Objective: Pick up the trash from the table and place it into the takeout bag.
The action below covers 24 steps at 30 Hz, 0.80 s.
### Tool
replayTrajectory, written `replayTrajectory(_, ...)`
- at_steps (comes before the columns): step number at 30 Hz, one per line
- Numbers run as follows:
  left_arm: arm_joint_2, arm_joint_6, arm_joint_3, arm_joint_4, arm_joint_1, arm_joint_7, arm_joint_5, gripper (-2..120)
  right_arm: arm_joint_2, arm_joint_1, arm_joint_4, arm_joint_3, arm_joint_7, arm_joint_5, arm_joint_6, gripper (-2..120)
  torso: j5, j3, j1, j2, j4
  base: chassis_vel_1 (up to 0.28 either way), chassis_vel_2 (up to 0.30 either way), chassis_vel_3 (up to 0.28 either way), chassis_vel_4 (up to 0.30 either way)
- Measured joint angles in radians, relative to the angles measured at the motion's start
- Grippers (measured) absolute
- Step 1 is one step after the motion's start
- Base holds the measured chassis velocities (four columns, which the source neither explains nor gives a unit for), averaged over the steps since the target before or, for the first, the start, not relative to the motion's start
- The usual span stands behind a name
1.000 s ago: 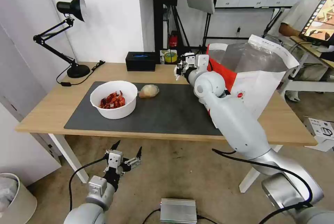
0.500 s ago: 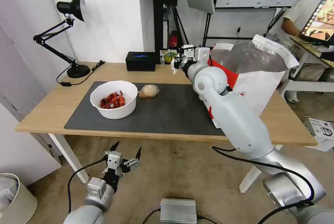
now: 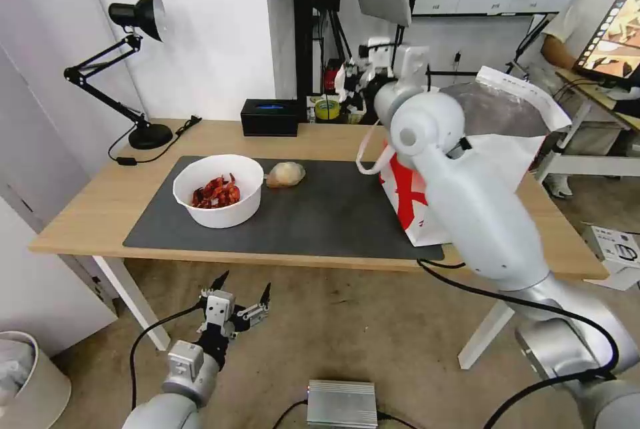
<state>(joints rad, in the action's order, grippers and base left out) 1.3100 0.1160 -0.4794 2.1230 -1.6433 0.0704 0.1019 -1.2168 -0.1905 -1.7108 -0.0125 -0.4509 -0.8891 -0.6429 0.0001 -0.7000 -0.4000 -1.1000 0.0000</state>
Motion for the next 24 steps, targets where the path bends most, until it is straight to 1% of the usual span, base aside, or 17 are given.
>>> replayTrajectory(5,0.009,-0.003,-0.006,0.007,-0.012,0.0,-0.006,100,0.03,0.0,-0.05,0.023,-0.027,-0.015,-0.011,0,-0.0001,0.0,0.0,0.0,0.0,0.0,0.0,0.0,0.0)
replayTrajectory(8,0.019,-0.009,-0.011,0.013,-0.029,0.0,-0.015,100,0.063,-0.01,-0.089,0.057,-0.039,-0.023,-0.021,0,0.0001,0.0,0.0,0.0,0.0001,0.0,0.0,0.0,0.0)
replayTrajectory(9,0.019,-0.009,-0.011,0.013,-0.029,0.0,-0.015,100,0.063,-0.01,-0.089,0.057,-0.039,-0.023,-0.021,0,0.0001,0.0,0.0,0.0,0.0001,0.0,0.0,0.0,0.0)
replayTrajectory(11,0.024,-0.012,-0.011,0.017,-0.036,0.0,-0.021,100,0.091,-0.025,-0.115,0.09,-0.047,-0.038,-0.031,0,0.0001,0.0,0.0,0.0,0.0,0.0,0.0,0.0,0.0)
replayTrajectory(15,0.024,-0.012,-0.011,0.02,-0.037,0.0,-0.024,100,0.116,-0.041,-0.133,0.114,-0.054,-0.051,-0.039,0,0.0001,0.0,0.0,0.0,0.0,0.0,0.0,0.0,0.0)
replayTrajectory(18,0.024,-0.013,0.001,0.02,-0.035,0.0,-0.028,100,0.173,-0.096,-0.16,0.158,-0.062,-0.065,-0.047,0,0.0001,0.0,0.0,0.0,0.0,0.0,0.0,0.0,0.0)
replayTrajectory(19,0.024,-0.013,0.001,0.02,-0.035,0.0,-0.028,100,0.173,-0.096,-0.16,0.158,-0.062,-0.065,-0.047,0,0.0001,0.0,0.0,0.0,0.0,0.0,0.0,0.0,0.0)
replayTrajectory(21,0.024,-0.013,0.009,0.02,-0.031,0.001,-0.032,100,0.207,-0.14,-0.175,0.187,-0.071,-0.075,-0.056,0,0.0001,0.0,0.0,0.0,-0.0001,0.0,0.0,0.0,0.0)
replayTrajectory(24,0.023,-0.013,0.018,0.017,-0.028,0.001,-0.035,100,0.231,-0.186,-0.187,0.214,-0.081,-0.082,-0.064,0,0.0001,0.0,0.0,0.0,-0.0001,0.0,0.0,0.0,0.0)
